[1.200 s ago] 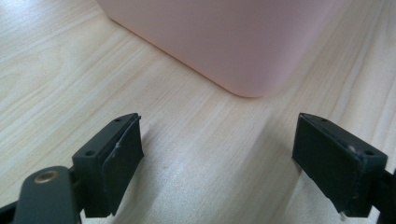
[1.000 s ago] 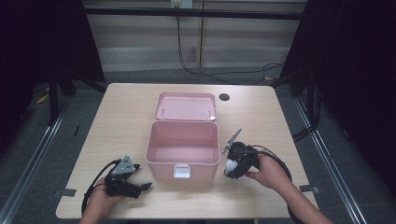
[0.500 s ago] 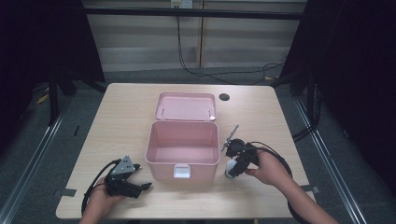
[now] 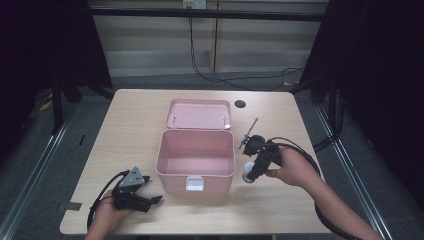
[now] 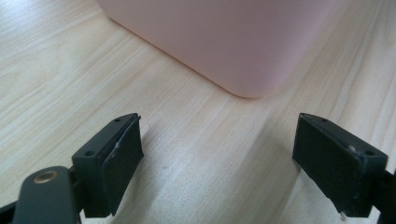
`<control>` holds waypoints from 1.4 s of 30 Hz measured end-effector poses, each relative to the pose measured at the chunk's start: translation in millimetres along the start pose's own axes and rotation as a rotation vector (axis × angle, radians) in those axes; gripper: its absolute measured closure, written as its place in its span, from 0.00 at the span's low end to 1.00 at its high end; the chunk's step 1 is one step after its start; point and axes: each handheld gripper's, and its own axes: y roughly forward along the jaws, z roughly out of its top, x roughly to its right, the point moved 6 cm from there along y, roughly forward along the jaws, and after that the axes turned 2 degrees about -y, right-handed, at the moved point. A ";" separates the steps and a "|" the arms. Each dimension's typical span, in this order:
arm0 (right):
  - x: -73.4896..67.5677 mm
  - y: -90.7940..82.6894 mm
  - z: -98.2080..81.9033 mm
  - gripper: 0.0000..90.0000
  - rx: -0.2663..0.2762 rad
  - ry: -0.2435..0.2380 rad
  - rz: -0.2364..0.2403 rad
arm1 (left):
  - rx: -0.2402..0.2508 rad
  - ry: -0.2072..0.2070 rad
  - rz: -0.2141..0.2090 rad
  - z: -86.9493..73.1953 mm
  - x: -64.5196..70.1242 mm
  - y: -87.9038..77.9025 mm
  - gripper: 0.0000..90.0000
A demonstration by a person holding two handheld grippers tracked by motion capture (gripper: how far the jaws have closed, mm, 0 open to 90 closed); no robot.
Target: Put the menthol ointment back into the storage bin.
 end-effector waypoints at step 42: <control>8.0 -73.0 98.4 0.56 0.060 0.140 -0.011 | 0.002 -0.021 -0.019 -0.1 -0.9 -0.8 0.17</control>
